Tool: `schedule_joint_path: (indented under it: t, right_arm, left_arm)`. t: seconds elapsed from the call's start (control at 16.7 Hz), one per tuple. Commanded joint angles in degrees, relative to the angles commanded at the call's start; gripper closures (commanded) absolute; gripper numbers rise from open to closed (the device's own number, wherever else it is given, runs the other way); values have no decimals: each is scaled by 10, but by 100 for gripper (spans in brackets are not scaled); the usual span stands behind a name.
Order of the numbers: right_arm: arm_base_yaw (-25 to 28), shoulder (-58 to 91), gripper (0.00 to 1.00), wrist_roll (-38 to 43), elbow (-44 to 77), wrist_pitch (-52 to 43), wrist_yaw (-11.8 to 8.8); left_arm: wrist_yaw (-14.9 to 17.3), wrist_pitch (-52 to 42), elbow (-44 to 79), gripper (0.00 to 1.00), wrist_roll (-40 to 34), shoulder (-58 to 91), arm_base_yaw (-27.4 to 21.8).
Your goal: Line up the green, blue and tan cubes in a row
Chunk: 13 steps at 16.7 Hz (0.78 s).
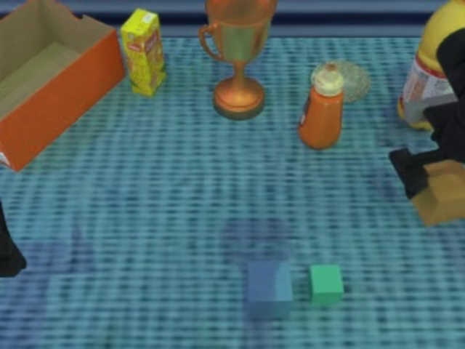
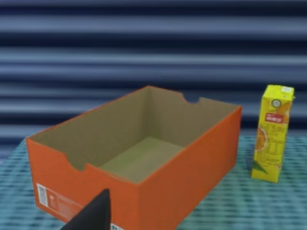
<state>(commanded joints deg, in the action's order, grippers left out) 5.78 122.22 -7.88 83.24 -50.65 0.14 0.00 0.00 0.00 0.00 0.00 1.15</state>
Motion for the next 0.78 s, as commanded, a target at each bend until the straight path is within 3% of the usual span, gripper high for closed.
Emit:
schedule_joint_path:
  t: [0.18, 0.48, 0.78]
  right_arm:
    - [0, 25, 0, 0, -30, 53, 0]
    - [0, 29, 0, 0, -35, 60, 0]
    - [0, 29, 38, 0, -35, 60, 0]
  left_arm:
    - [0, 0, 0, 0, 0, 0, 0]
    - [0, 0, 0, 0, 0, 0, 0]
    - [0, 0, 0, 0, 0, 0, 0]
